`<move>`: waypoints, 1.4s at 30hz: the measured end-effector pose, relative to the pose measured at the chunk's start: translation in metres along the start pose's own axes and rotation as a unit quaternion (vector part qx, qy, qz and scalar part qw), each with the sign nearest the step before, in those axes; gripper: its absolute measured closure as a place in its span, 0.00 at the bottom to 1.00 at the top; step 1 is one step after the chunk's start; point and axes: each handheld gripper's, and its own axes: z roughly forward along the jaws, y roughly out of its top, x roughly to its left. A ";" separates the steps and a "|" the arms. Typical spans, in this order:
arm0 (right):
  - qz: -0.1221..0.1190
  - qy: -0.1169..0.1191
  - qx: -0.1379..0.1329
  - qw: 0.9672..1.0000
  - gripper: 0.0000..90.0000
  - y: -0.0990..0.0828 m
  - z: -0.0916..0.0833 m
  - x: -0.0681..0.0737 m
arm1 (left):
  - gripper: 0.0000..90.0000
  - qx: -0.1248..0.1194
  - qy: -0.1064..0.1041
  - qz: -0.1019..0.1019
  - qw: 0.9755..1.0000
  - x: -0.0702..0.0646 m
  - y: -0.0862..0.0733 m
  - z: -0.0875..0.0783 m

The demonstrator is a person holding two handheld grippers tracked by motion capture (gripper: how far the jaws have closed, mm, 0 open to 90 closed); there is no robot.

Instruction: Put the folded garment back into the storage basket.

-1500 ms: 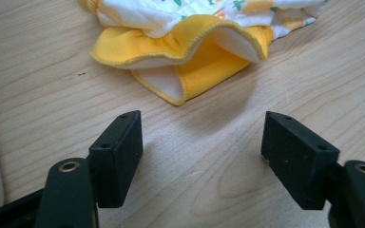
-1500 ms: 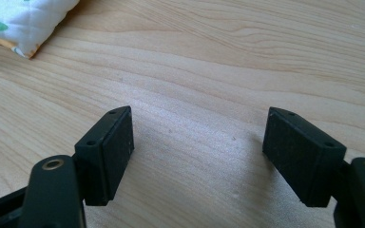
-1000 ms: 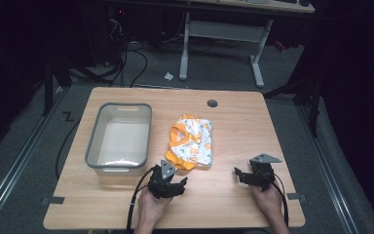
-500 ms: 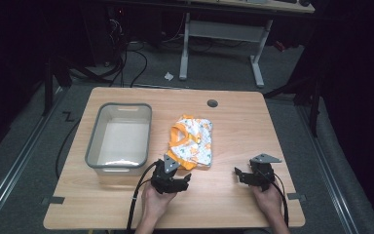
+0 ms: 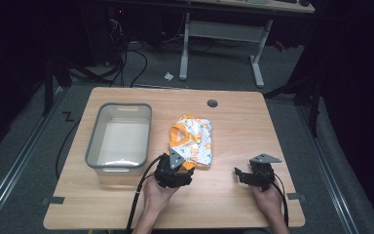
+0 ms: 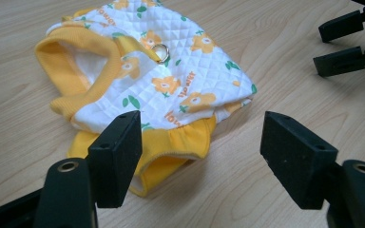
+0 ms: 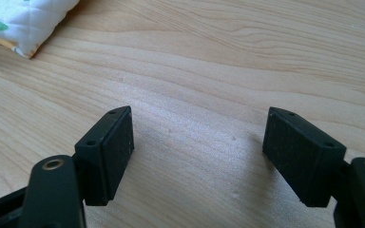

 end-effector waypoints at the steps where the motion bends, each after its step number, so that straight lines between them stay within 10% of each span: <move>1: 0.000 0.000 0.000 1.000 0.29 0.000 0.000 0.000 | 0.34 0.001 0.000 -0.001 1.000 0.000 0.001 0.001; 14: 0.001 0.000 0.001 1.000 0.29 0.000 0.000 0.000 | 0.35 0.018 0.000 -0.030 0.999 0.011 0.017 0.006; 42: 0.001 0.001 0.001 1.000 0.29 0.000 -0.001 0.000 | 0.29 0.060 0.084 -0.058 0.993 0.053 0.062 0.070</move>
